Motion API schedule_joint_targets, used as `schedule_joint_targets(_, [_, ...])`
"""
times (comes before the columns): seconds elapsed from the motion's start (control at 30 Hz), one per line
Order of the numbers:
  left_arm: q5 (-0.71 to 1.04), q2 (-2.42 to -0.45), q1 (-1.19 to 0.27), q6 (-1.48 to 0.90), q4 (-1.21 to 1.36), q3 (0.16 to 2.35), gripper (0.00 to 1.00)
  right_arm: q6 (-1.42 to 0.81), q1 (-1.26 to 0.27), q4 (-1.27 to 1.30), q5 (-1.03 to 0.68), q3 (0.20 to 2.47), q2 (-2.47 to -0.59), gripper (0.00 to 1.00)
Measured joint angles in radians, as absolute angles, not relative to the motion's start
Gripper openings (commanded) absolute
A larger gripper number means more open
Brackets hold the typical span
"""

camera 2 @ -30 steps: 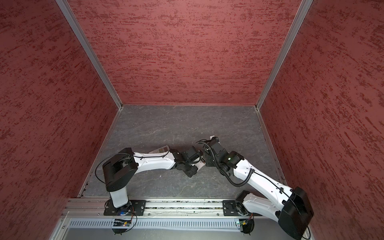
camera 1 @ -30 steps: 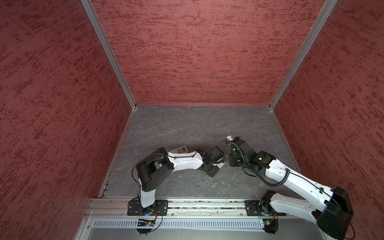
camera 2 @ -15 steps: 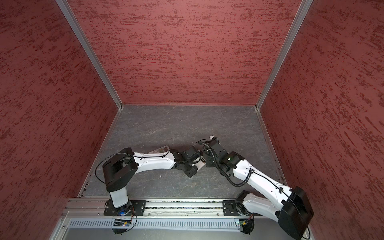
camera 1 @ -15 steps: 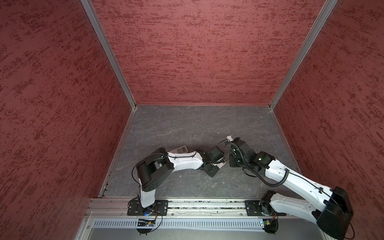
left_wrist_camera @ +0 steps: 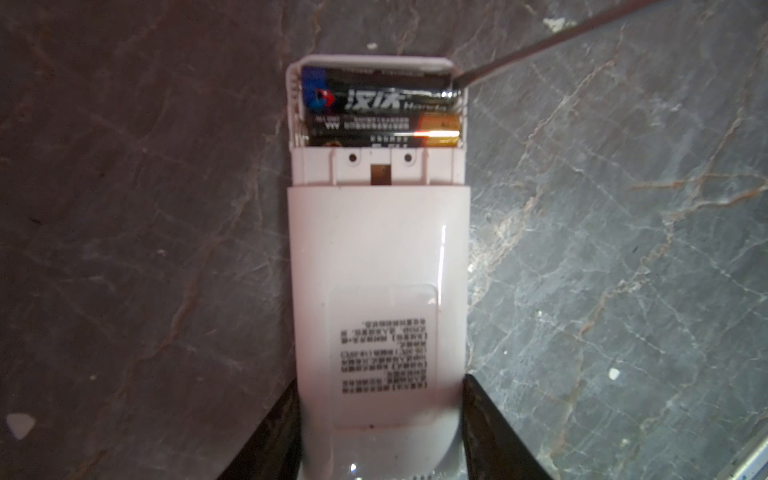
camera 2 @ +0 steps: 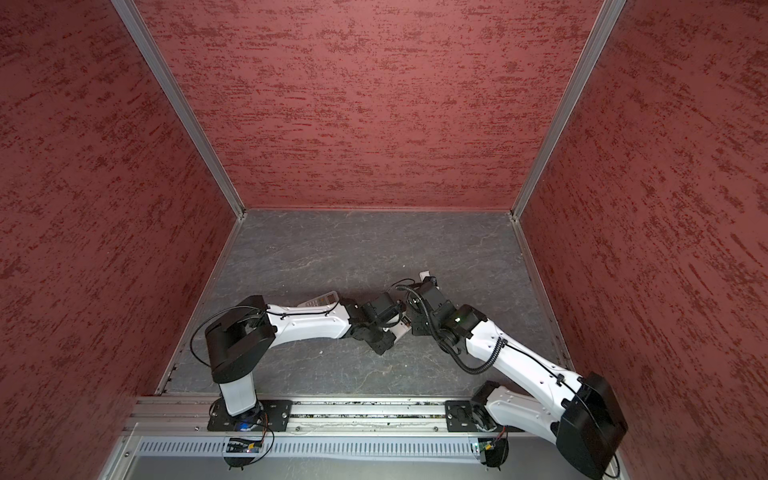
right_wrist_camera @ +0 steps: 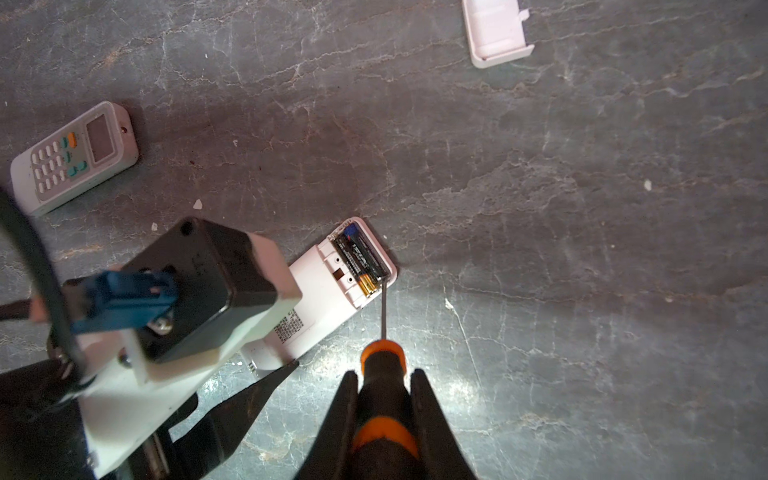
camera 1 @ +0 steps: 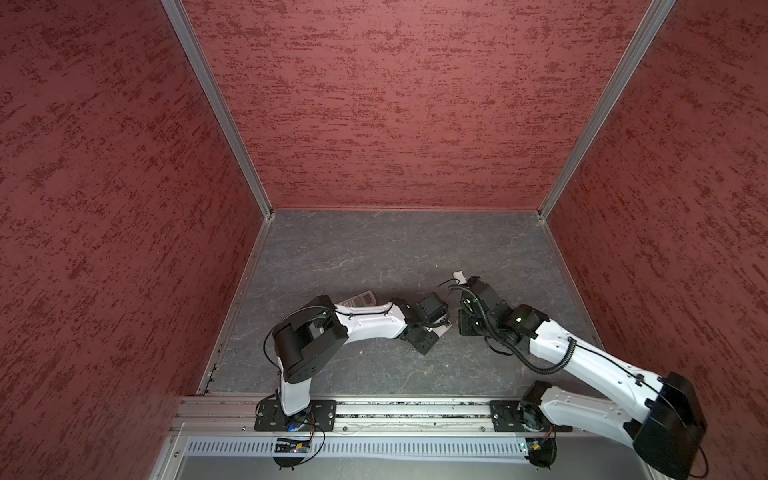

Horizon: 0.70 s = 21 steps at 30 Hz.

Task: Unload the batteries from the remote control

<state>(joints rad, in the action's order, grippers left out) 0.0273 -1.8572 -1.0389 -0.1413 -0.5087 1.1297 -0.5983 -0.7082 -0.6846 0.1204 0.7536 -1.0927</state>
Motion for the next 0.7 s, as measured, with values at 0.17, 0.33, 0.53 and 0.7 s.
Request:
schedule_joint_targets(0.17, [0.027, -1.857, -1.039, -0.141, -0.509, 1.13, 0.3, -0.598, -0.706, -0.683, 0.118, 0.752, -1.093, 0.0])
schedule_joint_targets(0.33, [0.027, -1.857, -1.039, -0.141, -0.509, 1.13, 0.3, -0.598, -0.705, -0.677, 0.117, 0.748, -1.093, 0.0])
schedule_joint_targets(0.53, [0.027, -1.859, -1.039, -0.142, -0.511, 1.132, 0.3, -0.598, -0.705, -0.66, 0.108, 0.735, -1.09, 0.0])
schedule_joint_targets(0.7, [0.027, -1.861, -1.039, -0.143, -0.516, 1.137, 0.3, -0.598, -0.703, -0.643, 0.098, 0.727, -1.086, 0.0])
